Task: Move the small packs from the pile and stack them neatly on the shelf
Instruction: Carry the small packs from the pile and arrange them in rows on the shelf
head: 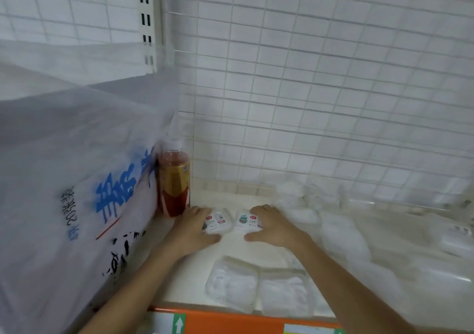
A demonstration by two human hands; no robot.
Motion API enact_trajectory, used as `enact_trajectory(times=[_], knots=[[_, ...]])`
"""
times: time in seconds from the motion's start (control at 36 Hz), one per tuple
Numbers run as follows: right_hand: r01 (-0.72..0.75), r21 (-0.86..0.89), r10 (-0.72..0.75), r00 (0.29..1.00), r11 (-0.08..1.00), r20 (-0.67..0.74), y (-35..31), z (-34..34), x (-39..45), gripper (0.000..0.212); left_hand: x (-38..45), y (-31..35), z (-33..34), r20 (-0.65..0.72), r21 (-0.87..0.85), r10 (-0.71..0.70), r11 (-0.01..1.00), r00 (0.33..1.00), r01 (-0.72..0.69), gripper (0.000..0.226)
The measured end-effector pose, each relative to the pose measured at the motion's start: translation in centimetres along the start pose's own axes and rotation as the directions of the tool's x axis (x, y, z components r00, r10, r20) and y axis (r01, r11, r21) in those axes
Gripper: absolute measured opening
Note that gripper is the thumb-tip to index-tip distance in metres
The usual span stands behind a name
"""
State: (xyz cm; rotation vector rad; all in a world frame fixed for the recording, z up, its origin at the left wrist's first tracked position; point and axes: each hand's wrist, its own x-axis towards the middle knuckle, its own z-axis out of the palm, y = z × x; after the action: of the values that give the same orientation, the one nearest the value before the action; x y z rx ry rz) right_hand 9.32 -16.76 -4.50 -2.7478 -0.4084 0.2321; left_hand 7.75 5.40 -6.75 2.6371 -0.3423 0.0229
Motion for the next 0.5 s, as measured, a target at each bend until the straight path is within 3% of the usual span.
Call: enact_trajectory(times=[0.17, 0.31, 0.39, 0.5], knots=[[0.043, -0.034, -0.049, 0.98, 0.999, -0.192, -0.4, -2.7, -3.0, 0.07, 0.3, 1.2, 0.3, -0.125, -0.033, 0.097, 0.994, 0.987, -0.101, 0.073], [0.053, 0.244, 0.046, 0.922, 0.968, -0.385, 2.1, -5.2, -9.9, 0.068, 0.1, 6.0, 0.1, -0.21, -0.267, 0.207, 0.928, 0.956, -0.26, 0.074], [0.014, 0.239, 0.115, 0.85, 0.971, -0.514, 4.6, -5.7, -15.0, 0.067, -0.3, 10.2, 0.7, -0.249, -0.303, 0.367, 0.85, 0.897, -0.431, 0.068], [-0.114, 0.243, 0.238, 0.779, 0.963, -0.58, 8.1, -5.8, -22.3, 0.068, -1.4, 17.3, 2.8, -0.194, -0.277, 0.583, 0.739, 0.789, -0.614, 0.073]])
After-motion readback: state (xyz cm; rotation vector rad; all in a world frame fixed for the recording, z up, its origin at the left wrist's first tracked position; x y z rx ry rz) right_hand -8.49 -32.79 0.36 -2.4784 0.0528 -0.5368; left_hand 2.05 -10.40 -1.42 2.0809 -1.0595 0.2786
